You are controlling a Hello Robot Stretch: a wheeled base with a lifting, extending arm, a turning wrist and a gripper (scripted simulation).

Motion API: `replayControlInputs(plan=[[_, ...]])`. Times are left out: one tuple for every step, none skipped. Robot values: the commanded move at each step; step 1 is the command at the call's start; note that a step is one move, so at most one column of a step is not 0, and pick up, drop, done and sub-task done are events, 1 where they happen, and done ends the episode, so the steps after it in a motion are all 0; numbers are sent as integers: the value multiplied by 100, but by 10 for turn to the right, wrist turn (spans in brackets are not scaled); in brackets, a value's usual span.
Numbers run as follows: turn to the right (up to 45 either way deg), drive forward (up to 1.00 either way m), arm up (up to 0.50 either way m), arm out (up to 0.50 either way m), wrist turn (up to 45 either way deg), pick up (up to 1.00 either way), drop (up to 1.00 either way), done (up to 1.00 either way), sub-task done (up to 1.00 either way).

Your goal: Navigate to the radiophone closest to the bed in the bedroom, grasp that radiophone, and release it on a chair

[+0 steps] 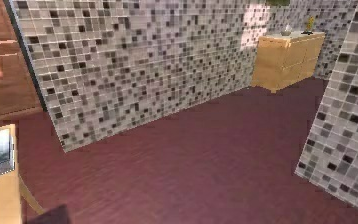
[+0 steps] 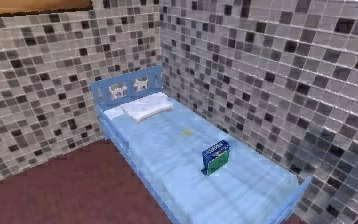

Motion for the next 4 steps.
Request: replayControlInputs(plan=[[0, 55, 0, 0, 0, 0, 0, 0, 0], [-270, 0, 0, 0, 0, 0, 0, 0, 0], [0, 70, 0, 0, 0, 0, 0, 0, 0], [450, 0, 0, 0, 0, 0, 0, 0, 0]])
